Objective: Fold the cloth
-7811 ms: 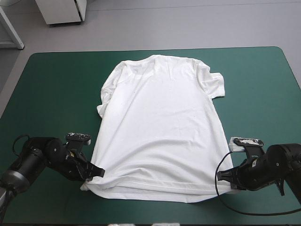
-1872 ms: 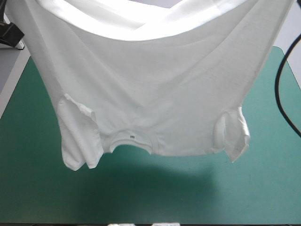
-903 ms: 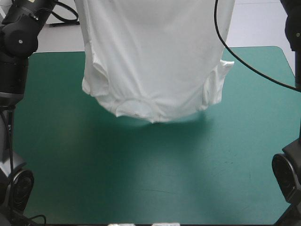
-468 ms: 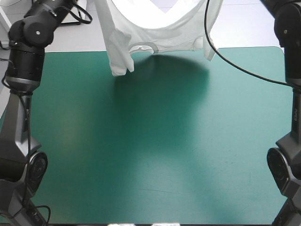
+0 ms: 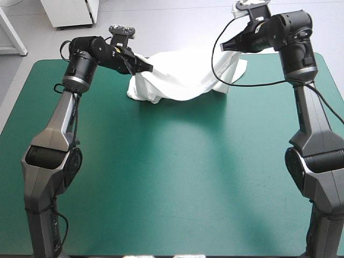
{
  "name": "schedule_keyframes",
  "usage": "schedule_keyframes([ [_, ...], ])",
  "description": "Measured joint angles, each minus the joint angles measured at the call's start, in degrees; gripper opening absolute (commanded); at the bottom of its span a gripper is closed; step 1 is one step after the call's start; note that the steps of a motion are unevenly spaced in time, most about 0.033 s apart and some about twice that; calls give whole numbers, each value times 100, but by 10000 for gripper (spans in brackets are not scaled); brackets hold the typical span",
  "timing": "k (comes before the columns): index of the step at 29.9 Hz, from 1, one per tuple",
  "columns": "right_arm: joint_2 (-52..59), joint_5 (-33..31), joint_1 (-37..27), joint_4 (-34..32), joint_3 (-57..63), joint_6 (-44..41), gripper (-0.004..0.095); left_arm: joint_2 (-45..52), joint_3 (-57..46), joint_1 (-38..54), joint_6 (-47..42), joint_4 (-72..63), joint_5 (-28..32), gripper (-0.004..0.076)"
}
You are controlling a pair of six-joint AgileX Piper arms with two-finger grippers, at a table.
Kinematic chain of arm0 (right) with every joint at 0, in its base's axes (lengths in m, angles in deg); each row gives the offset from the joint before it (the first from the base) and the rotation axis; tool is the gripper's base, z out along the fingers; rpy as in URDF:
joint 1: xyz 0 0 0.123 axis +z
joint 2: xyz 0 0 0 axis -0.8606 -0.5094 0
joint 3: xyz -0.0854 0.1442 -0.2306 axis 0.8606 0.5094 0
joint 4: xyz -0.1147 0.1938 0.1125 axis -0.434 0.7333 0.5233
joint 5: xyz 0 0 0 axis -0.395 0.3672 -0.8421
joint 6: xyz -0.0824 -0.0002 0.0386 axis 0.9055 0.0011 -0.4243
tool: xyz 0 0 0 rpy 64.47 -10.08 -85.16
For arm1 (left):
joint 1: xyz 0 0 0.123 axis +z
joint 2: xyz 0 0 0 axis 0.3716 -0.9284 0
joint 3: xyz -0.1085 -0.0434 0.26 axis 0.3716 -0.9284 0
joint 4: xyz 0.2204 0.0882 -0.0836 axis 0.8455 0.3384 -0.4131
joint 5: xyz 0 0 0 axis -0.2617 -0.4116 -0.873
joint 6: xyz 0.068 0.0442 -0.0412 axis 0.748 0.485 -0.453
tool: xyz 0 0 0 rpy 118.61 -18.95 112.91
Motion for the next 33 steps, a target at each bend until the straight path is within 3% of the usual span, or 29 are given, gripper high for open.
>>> schedule_keyframes([
  [4, 43, 5, -144, 105, 1205, -74, -13, -73, -846, 0, -59, -49, -284, -9],
  [10, 448, 33, -322, 406, 3438, -85, -13, 403, -3522, -84, -40, -235, 446, -9],
  [16, 1247, 140, -322, 786, 5379, 115, -13, 1462, -5418, -112, 202, -523, 728, -9],
  [23, 2575, 238, -322, 853, 7396, 192, -13, 2537, -6526, -118, 340, -525, 673, -9],
  [33, 4205, 238, -322, 1509, 9281, 253, -13, 3684, -7787, -118, 401, -524, -19, -9],
])
